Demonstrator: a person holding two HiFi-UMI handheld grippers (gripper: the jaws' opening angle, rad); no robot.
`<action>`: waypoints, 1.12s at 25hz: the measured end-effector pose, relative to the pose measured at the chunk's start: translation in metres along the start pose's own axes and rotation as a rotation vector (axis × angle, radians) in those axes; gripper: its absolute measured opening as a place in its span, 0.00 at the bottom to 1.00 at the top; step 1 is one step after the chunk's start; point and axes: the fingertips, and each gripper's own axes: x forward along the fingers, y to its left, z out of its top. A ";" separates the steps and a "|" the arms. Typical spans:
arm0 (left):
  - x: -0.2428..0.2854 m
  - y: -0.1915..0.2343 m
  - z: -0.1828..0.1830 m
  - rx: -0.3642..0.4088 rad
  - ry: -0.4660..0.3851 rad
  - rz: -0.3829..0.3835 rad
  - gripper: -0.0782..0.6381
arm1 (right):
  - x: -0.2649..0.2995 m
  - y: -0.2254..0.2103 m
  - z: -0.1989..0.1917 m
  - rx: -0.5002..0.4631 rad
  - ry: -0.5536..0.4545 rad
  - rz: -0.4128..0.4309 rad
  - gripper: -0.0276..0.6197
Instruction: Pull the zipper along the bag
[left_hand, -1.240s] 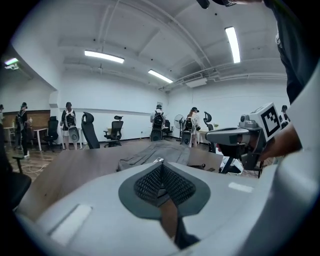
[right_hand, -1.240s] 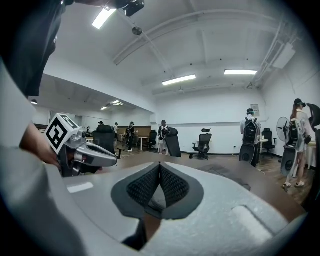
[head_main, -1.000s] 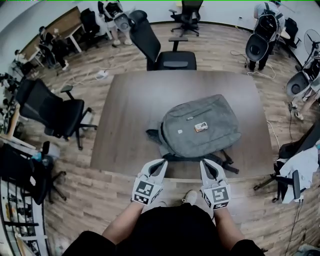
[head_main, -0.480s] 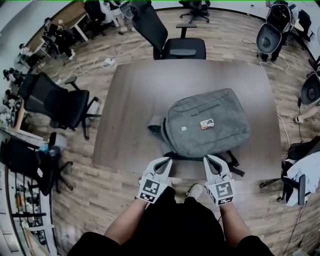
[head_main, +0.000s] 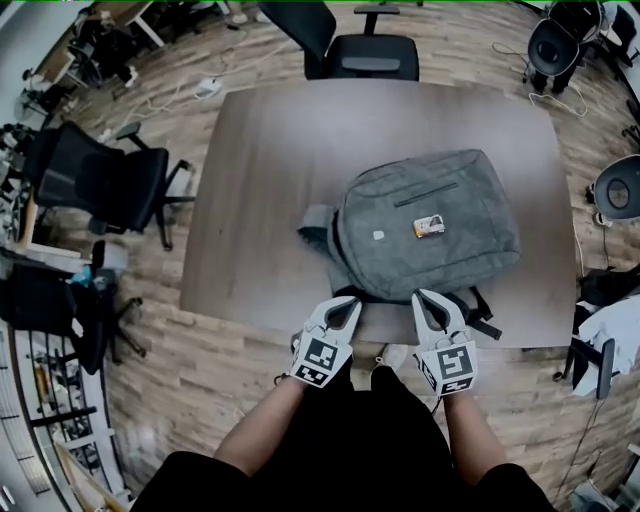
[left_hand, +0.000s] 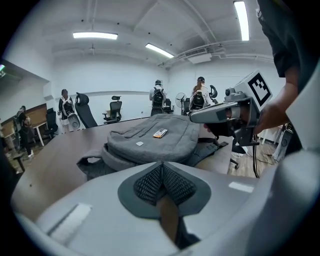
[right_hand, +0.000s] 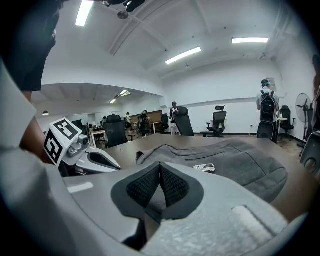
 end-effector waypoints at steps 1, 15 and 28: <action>0.003 0.000 -0.003 -0.009 0.009 -0.001 0.16 | 0.002 0.000 -0.002 -0.007 0.007 0.002 0.05; 0.031 0.010 -0.023 0.004 0.104 0.043 0.32 | 0.014 0.018 -0.022 -0.055 0.070 0.062 0.05; 0.040 0.005 -0.028 0.054 0.178 -0.077 0.15 | 0.014 0.017 -0.025 -0.064 0.081 0.052 0.05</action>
